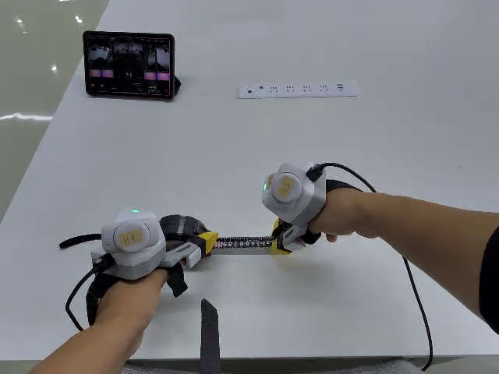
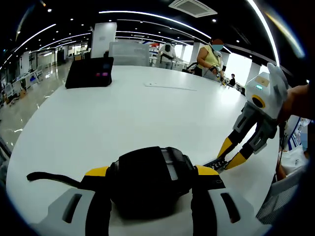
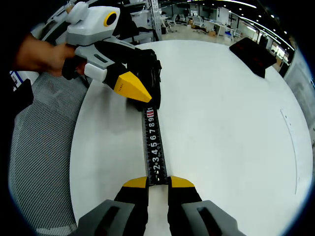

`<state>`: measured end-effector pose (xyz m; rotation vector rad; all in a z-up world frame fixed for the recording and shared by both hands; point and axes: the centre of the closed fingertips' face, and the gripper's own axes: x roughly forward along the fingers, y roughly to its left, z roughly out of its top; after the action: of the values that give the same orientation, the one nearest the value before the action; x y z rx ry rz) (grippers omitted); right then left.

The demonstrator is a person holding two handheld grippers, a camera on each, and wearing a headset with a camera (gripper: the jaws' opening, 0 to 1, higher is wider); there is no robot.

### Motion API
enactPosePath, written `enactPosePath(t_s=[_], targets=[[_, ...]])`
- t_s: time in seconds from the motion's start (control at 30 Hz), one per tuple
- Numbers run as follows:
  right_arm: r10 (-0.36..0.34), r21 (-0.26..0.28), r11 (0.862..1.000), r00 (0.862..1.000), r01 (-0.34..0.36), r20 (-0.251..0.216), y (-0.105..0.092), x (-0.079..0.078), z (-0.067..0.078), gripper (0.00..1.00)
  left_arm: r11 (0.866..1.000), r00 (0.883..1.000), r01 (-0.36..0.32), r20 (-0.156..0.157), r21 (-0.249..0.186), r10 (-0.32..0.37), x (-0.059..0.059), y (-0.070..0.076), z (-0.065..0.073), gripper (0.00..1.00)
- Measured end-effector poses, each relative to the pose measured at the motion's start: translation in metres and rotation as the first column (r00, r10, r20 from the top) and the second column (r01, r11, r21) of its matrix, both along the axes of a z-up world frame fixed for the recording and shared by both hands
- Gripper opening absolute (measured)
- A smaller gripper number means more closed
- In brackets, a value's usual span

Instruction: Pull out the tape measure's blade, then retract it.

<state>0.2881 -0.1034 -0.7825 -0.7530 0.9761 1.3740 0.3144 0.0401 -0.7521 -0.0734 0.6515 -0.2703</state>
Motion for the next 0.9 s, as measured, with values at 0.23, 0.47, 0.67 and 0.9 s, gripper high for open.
enactPosePath(t_s=[0.23,0.47,0.67,0.9], targets=[[-0.001,0.003,1.0,1.0,0.001,-0.005,0.003,0.0,0.0,0.1,1.0,1.0,0.0,-0.005,-0.002,0.0,-0.001,0.0,0.0,0.62],[0.001,0.004,1.0,1.0,-0.001,0.001,0.007,-0.001,0.0,0.1,1.0,1.0,0.0,-0.007,-0.001,0.0,0.0,0.0,0.0,0.62],[0.008,0.002,1.0,1.0,-0.008,0.007,0.011,-0.001,0.0,0.1,1.0,1.0,-0.001,-0.008,-0.002,0.001,-0.001,0.0,0.0,0.62],[0.0,0.016,1.0,1.0,0.0,0.0,0.017,-0.001,0.0,0.1,1.0,1.0,-0.001,-0.012,-0.005,0.0,-0.001,0.0,0.0,0.62]])
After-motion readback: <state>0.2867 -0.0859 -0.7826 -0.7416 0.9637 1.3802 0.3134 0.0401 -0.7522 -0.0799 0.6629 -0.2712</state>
